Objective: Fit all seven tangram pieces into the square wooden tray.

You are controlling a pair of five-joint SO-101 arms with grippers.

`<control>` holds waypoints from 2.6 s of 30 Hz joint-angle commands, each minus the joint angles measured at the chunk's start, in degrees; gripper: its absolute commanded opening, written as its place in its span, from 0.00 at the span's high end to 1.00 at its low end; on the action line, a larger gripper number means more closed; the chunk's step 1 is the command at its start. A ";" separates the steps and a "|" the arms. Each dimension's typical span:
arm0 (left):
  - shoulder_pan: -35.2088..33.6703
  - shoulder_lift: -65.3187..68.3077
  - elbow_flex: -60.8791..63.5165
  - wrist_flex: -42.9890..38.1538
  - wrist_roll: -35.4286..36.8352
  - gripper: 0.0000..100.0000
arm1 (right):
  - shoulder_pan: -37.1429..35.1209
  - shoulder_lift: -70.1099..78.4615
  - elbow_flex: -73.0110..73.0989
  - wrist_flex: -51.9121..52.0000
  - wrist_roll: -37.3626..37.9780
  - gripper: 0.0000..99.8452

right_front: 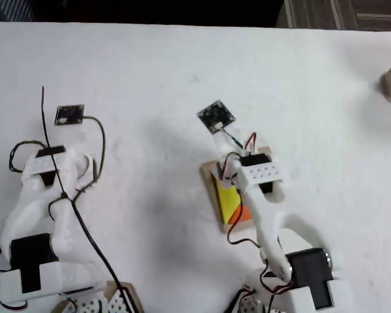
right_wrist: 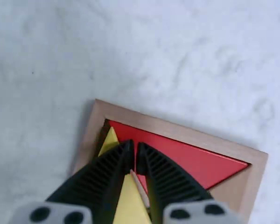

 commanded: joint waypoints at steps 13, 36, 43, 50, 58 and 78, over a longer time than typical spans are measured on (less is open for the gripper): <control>-0.75 -2.59 -0.35 -0.09 -0.35 0.98 | 5.05 -19.12 2.20 17.89 -0.09 0.98; 1.19 -22.46 16.88 -8.79 -6.86 0.98 | 16.48 -65.27 33.32 18.42 -1.32 0.98; 0.92 -26.24 18.73 -8.70 -6.86 0.98 | 18.07 -80.92 40.18 22.29 -2.02 0.98; 0.92 -34.24 23.65 -8.70 -6.86 0.98 | 18.15 -93.58 45.45 26.33 -11.78 0.84; 0.84 -50.51 32.70 -8.26 -6.86 0.98 | 18.07 -93.58 46.95 25.89 -12.22 0.82; 1.27 -88.48 48.18 2.46 -6.86 0.98 | 18.42 -93.49 50.55 35.21 -12.57 0.97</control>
